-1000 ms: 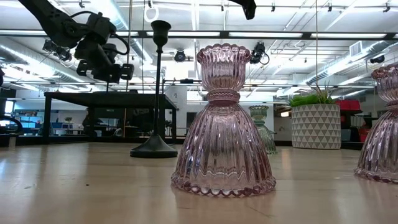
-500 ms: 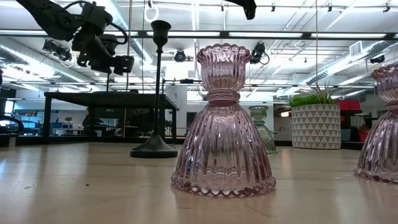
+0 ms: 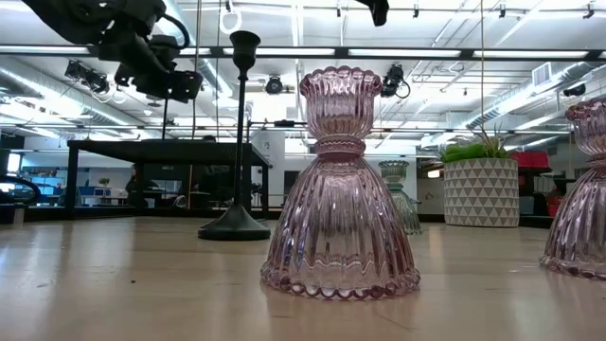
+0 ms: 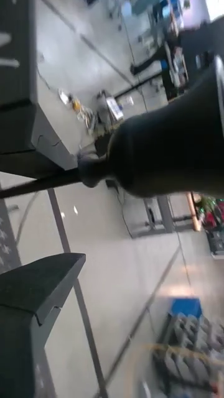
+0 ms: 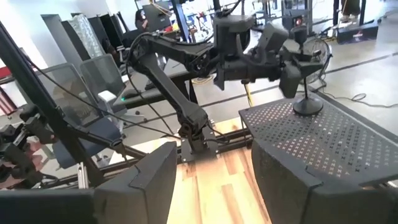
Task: Pick & Place candle stick holders
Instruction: Put the right black candle holder on the shelf, then put the right black candle holder on the shelf aligned with the other black candle holder
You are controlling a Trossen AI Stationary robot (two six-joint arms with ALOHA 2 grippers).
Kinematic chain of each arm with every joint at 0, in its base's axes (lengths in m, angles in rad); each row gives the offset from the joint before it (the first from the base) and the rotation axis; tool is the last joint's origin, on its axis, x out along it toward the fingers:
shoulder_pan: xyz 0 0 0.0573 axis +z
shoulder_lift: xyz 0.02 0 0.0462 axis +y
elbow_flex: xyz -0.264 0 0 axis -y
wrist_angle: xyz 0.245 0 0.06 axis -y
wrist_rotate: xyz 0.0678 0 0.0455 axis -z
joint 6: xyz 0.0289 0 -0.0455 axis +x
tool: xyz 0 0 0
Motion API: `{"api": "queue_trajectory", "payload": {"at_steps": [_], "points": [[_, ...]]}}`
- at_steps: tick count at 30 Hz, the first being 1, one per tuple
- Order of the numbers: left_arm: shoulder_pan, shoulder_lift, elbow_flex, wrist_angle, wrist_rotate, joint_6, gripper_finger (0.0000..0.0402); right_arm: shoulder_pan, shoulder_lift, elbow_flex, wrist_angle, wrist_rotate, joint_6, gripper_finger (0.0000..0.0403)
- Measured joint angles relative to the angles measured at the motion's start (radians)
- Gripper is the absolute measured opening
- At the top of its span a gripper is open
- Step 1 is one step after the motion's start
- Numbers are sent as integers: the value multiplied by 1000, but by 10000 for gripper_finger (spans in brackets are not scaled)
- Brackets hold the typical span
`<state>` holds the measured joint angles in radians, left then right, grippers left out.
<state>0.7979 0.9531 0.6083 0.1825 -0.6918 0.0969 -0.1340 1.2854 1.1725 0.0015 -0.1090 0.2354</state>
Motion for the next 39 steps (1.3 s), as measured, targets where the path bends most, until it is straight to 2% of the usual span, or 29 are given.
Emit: {"api": "queue_trajectory", "payload": {"at_steps": [4, 17, 27, 31, 35, 39], "points": [[10, -12, 0, -18, -70, 38, 200, 0, 0, 0, 13, 0, -5, 207], [-6, -39, 0, -56, -81, 46, 200, 0, 0, 0, 24, 4, -9, 207], [-117, -211, 0, -277, -57, -35, 200, 0, 0, 0, 23, 26, -9, 207], [-178, -300, 0, -368, 82, -83, 200, 0, 0, 0, 23, 27, -9, 207], [-225, -375, 0, -432, 347, -121, 200, 0, 0, 0, 22, 41, -15, 207], [-264, -424, 0, -470, 587, -224, 200, 0, 0, 0, 22, 41, -15, 207]]}}
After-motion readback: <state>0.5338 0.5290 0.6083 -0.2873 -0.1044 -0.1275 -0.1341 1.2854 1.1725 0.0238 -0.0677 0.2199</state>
